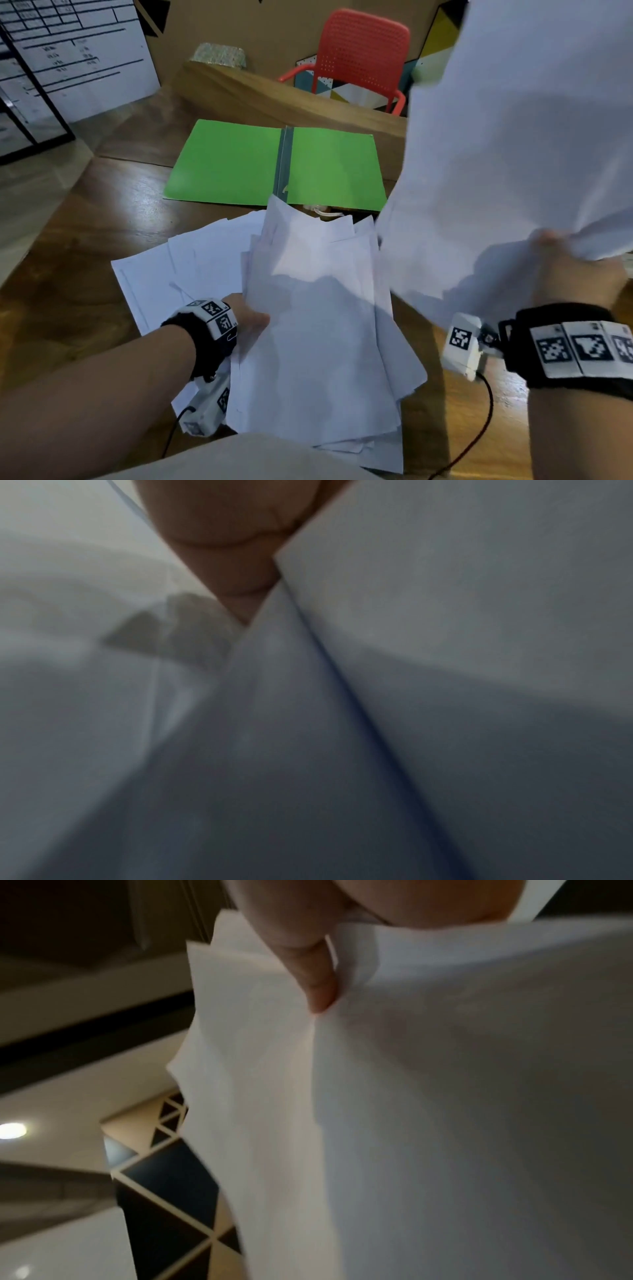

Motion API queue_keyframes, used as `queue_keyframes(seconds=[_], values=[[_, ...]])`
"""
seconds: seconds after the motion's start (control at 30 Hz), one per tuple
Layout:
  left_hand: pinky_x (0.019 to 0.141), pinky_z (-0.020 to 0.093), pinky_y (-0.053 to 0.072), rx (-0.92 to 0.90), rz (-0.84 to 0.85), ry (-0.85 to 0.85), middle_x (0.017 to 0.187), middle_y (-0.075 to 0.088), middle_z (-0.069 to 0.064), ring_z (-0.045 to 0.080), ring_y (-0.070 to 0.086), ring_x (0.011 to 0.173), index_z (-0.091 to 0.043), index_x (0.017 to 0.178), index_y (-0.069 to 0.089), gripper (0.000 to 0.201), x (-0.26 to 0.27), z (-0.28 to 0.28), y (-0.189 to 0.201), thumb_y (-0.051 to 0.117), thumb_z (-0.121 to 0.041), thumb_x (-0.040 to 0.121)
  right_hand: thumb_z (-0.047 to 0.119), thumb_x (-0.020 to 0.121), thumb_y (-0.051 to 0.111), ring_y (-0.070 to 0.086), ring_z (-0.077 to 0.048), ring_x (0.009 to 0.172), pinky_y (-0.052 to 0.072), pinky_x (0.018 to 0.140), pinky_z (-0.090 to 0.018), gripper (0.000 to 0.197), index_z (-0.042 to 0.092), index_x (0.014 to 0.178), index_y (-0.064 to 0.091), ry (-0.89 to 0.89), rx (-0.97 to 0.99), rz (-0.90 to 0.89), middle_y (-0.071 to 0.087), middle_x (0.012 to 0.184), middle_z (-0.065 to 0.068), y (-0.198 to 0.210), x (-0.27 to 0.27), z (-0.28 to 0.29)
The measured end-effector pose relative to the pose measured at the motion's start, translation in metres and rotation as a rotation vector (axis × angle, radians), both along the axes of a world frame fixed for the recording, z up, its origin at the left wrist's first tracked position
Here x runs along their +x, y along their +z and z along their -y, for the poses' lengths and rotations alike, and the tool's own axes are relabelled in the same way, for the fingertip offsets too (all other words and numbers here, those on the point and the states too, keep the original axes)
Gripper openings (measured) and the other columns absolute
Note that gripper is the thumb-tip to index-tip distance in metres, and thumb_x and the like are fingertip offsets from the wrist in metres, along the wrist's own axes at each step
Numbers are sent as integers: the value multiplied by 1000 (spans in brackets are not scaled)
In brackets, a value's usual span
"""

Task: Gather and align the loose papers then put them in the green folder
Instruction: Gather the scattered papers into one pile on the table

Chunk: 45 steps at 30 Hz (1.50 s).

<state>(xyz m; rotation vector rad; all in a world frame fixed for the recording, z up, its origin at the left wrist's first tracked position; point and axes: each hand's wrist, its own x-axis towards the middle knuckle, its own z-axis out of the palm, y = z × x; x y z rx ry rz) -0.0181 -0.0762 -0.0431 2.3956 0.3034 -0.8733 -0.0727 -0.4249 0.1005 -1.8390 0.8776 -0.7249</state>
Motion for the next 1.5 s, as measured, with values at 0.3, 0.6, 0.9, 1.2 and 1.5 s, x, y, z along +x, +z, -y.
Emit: queue_keyframes(seconds=[0.3,0.6,0.9,1.2,1.5], values=[[101,41,44,-128,-103,46,123,61,15,31,56,113,-5,121,56,76,13,-12,-12,67,-47,60,16,79,69,63,-31,93,44,74,-32,42,-10,110,59,157,225,-388,65,102,-22,-67,8,-45],[98,35,43,-327,-3,182,130,57,12,29,55,115,-6,132,46,90,1,6,-11,77,-51,60,34,79,66,54,-27,117,46,98,-40,61,12,132,45,484,188,-660,51,133,-4,-165,-15,-102],[102,52,42,-921,57,208,110,68,19,39,59,111,-4,106,67,88,-8,-10,16,90,-40,30,58,32,86,62,-32,96,50,83,-39,106,-2,114,57,430,357,-484,67,101,-14,-129,-13,-75],[99,48,45,-582,31,163,126,58,22,35,59,108,-14,108,61,55,2,8,11,79,-24,56,21,43,92,69,-42,85,51,86,-60,62,-7,94,68,421,642,-571,72,90,-23,-159,-14,-65],[102,35,37,-139,135,682,139,43,23,32,47,125,3,137,30,70,17,-30,2,66,-14,80,14,60,83,68,-41,85,53,85,-56,44,-4,96,67,367,563,-628,72,93,-22,-165,-22,-61]])
